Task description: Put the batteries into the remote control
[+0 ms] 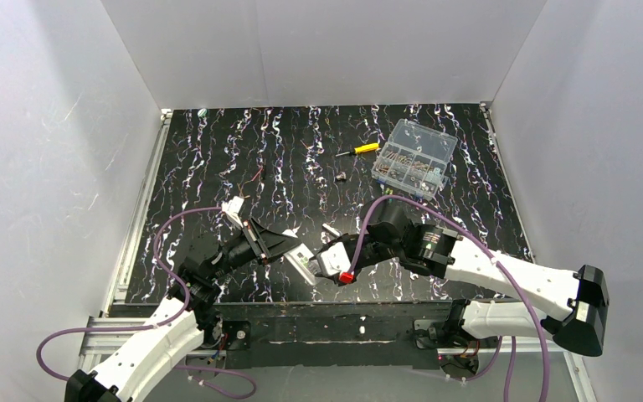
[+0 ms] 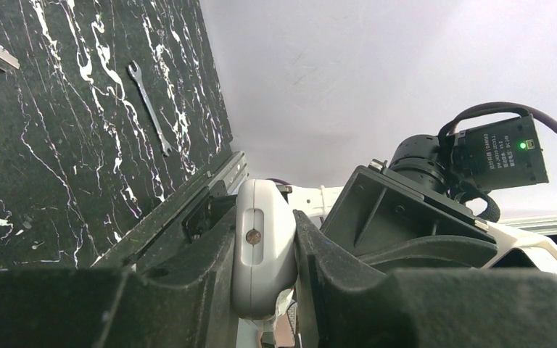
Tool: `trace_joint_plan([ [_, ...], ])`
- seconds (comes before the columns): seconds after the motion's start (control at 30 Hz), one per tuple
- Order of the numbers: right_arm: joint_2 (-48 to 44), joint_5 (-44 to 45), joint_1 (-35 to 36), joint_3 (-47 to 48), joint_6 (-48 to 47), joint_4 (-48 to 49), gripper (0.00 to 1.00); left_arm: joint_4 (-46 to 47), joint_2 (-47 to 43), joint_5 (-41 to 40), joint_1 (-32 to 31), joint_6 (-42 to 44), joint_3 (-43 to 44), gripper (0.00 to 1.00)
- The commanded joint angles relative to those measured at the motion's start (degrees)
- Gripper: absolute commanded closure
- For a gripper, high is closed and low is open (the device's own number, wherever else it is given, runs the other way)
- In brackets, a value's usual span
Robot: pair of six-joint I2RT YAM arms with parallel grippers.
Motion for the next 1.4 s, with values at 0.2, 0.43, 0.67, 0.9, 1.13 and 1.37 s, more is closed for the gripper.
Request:
trace_joint_plan([
  [0.2, -1.39, 3.37, -0.11, -0.94, -1.26, 6.82, 0.54, 5.82, -0.29, 1.70, -0.06, -0.58, -0.22, 1.00],
  [0.43, -2.37, 4.43, -0.11, -1.72, -0.61, 9.50, 0.54, 5.41, -0.47, 1.62, -0.06, -0.58, -0.42, 1.00],
  [0.67, -2.92, 4.61, -0.11, -1.90, -0.07, 10.93, 0.53, 5.43, -0.48, 1.51, -0.06, -0.63, -0.60, 1.00],
  [0.9, -3.84, 5.40, -0.10, -2.29, 0.19, 12.07, 0.53, 5.80, -0.34, 1.52, -0.06, -0.80, -0.76, 1.00],
  [1.13, -4.46, 5.76, -0.11, -2.73, 0.50, 12.86, 0.53, 5.64, -0.25, 1.44, -0.06, -0.72, -0.84, 1.00],
  [1.37, -5.25, 5.52, -0.11, -3.30, 0.66, 12.14, 0.53, 5.67, -0.26, 1.19, -0.06, -0.72, -0.95, 1.00],
])
